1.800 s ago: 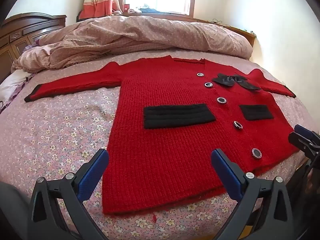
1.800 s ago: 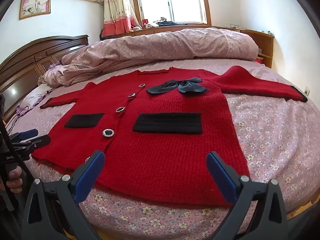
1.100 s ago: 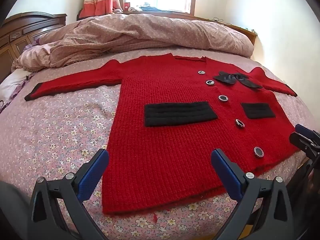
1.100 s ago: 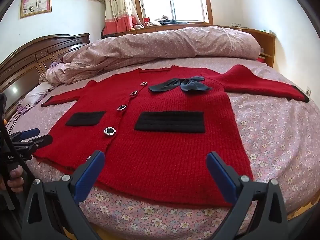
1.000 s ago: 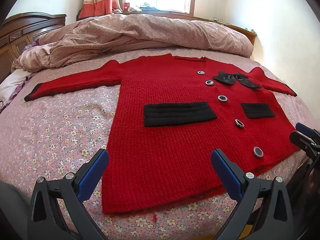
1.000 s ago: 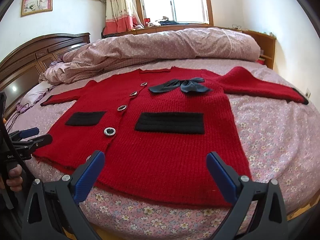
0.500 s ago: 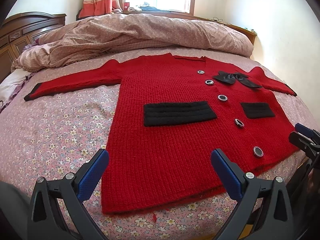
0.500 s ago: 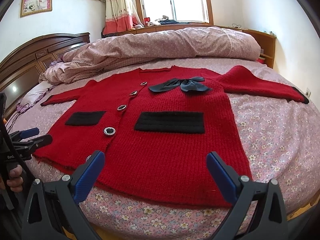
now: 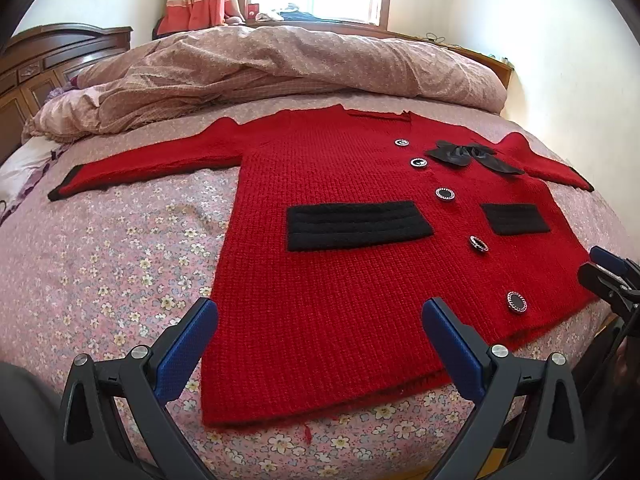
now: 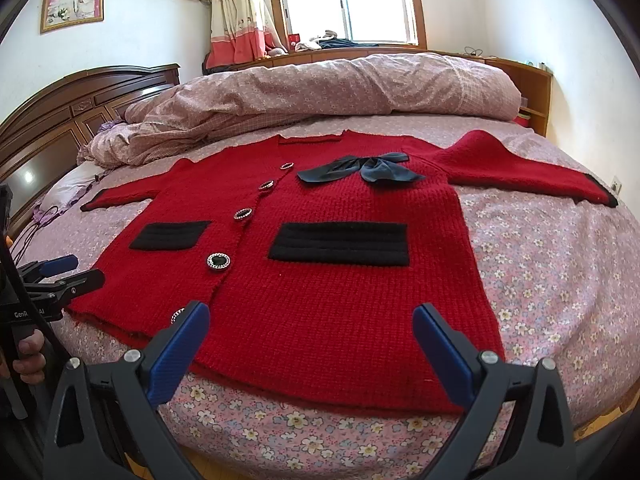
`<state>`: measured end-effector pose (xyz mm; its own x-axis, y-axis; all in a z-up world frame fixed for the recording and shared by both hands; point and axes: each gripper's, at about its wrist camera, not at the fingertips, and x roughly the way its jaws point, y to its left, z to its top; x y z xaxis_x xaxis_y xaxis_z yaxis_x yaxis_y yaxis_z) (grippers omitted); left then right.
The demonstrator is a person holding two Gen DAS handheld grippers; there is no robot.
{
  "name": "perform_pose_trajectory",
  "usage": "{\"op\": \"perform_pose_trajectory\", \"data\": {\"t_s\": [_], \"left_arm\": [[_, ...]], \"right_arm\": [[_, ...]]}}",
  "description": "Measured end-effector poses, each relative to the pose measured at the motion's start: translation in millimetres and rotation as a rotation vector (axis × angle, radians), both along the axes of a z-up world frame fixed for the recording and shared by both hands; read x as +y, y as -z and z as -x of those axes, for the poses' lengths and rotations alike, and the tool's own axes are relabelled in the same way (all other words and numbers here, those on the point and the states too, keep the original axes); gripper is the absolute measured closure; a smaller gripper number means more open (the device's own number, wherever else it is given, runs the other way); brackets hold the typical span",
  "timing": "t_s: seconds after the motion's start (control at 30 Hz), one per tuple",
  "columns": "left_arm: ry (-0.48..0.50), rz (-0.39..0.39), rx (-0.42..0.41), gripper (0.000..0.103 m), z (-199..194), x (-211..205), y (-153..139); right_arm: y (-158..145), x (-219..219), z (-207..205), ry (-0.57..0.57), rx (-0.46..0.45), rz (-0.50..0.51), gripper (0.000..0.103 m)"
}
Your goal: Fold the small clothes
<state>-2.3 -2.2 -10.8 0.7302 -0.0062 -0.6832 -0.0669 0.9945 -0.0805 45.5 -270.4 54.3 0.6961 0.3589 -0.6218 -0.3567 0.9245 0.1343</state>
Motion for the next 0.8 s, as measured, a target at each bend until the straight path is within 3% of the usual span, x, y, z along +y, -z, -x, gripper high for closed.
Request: {"op": "perform_pose_trajectory", "data": {"t_s": [0.8], "left_arm": [[-0.007, -0.004, 0.004, 0.004, -1.7, 2.3, -0.7]], "right_arm": [[-0.1, 3.6, -0.2, -0.013, 0.006, 0.005, 0.0]]}}
